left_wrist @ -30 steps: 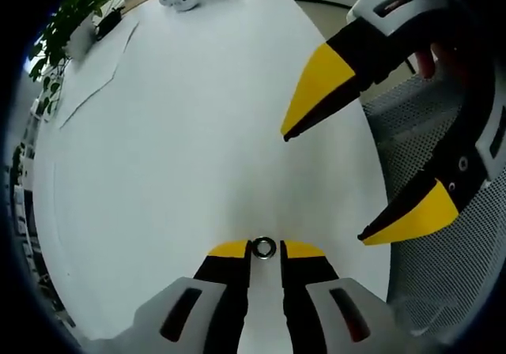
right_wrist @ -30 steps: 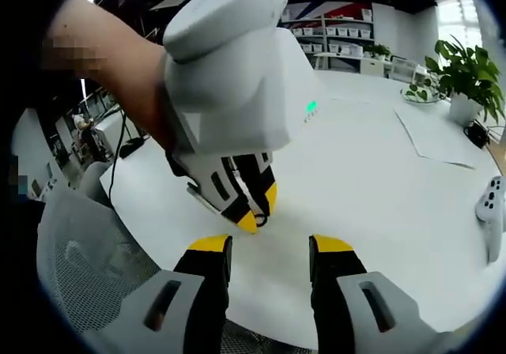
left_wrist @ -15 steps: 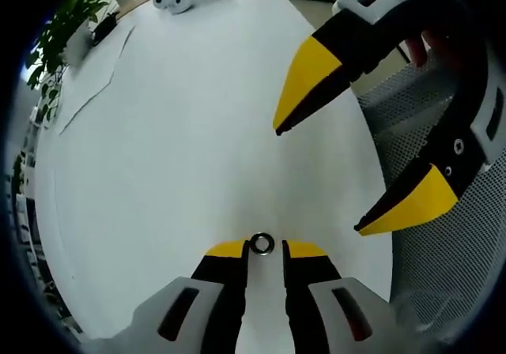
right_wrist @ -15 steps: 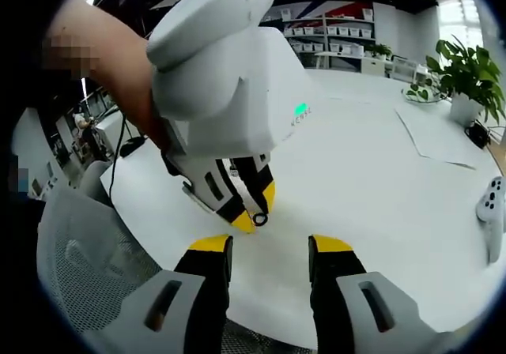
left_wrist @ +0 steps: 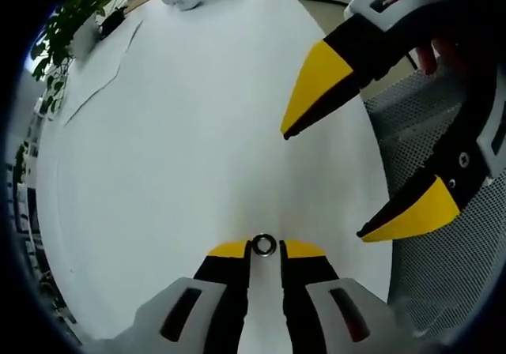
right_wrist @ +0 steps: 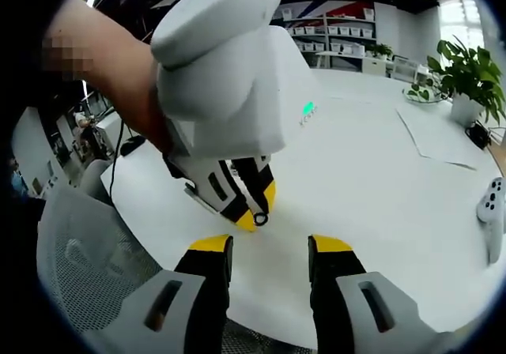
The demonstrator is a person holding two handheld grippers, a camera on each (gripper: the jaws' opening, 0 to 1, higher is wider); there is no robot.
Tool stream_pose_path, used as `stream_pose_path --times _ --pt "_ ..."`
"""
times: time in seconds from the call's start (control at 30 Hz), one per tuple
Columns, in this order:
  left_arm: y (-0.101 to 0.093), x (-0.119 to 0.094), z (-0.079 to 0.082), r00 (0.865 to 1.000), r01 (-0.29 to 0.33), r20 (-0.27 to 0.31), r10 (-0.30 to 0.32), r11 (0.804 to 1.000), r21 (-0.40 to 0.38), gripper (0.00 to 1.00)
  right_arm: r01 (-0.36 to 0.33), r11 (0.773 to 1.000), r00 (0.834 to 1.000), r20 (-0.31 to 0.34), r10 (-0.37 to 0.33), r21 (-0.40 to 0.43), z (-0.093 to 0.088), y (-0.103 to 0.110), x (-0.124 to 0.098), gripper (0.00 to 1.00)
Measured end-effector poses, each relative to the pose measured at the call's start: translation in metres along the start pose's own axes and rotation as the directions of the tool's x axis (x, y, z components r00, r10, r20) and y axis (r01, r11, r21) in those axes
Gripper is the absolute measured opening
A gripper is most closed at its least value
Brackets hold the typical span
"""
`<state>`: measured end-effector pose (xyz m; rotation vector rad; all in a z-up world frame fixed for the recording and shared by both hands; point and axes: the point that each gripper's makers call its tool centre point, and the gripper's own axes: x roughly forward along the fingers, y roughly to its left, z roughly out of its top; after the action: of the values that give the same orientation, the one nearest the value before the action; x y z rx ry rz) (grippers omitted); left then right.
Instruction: Place the washer onto the threaded stud by aligning its center hole with the stud, sliding it down to the base, and recovering from edge contact or off-axis alignment until the washer reaches the visible bottom stop.
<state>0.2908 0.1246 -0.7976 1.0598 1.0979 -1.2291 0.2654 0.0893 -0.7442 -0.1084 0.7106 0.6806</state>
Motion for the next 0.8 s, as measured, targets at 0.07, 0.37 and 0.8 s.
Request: stream_pose_path --times 0.07,0.37,0.8 --pt "0.0002 0.0001 0.0004 1.0 -0.002 -0.008 0.002 1.0 0.008 0.1 0.0 1.0 1.0 -0.001 0.0 0.0 0.0 0.0001 -0.0003 0.41" --pt "-0.0006 -0.0012 -0.0003 0.999 -0.014 0.036 0.014 1.0 -0.008 0.1 0.001 1.0 1.0 -0.004 -0.001 -0.001 -0.0006 -0.0001 0.0002 0.41" --pt "0.001 -0.002 -0.0006 0.996 -0.025 0.087 0.03 0.998 -0.064 0.09 0.006 1.0 1.0 -0.006 -0.006 -0.002 -0.0009 -0.0009 0.0 0.41"
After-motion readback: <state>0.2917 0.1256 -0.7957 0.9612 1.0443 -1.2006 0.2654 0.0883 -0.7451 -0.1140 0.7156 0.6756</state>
